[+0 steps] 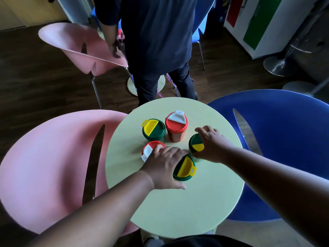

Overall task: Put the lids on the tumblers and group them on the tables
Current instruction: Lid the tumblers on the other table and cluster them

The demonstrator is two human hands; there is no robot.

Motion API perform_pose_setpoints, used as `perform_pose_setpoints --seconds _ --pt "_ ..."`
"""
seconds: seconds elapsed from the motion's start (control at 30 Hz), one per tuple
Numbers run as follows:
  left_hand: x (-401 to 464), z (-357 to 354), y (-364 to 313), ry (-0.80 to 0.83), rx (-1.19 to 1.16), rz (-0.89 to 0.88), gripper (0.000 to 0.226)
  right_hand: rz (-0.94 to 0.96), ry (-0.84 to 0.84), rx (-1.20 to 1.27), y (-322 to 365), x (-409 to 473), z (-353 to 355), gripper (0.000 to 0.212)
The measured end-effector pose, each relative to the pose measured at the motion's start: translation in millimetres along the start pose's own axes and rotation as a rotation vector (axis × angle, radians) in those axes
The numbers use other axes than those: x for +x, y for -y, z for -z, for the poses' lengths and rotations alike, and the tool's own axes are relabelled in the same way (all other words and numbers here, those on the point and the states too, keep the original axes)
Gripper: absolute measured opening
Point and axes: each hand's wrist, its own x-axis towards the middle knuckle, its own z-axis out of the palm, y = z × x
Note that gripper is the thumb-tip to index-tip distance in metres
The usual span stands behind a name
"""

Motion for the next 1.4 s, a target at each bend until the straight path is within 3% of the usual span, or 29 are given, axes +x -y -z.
perform_pose_setpoints --seconds 0.17,0.37,0.5,0.73,0.9,1.03,1.17,1.27,1.4 --pt "11.1 -5.0 -6.4 0.036 0.042 -0.001 0.105 -0.078 0.040 0.034 -0.8 0.9 -2.0 0.099" --pt "18.2 -5.3 -1.1 0.041 0.030 -0.110 0.094 -0.173 0.075 0.031 1.9 5.2 -1.5 0.089" --pt "21.6 -3.8 8.1 0.092 -0.054 -0.200 0.095 -0.083 0.078 0.020 -1.4 10.6 -0.5 0.082" --pt "28.2 2.0 16.1 0.141 -0.040 -0.284 0.096 0.150 0.122 -0.020 -13.8 23.3 5.3 0.093" --pt "29.4 2.8 16.9 0.129 -0.049 -0.289 0.092 0.208 0.159 -0.014 -20.7 27.2 7.4 0.101" --pt "26.1 1.3 17.6 0.087 -0.046 -0.230 0.090 0.126 0.122 0.047 -19.6 24.2 2.3 0.110" --pt "21.9 0.0 15.3 0.011 0.084 -0.116 0.105 -0.032 0.051 0.089 -11.3 21.4 -4.0 0.114" --pt "20.2 -3.1 14.0 0.003 0.113 -0.074 0.113 -0.121 0.049 0.080 -5.6 21.7 -5.4 0.102" --pt "22.2 -5.7 14.4 -0.037 0.083 -0.134 0.108 -0.088 0.037 0.113 -5.9 25.6 -3.4 0.087"
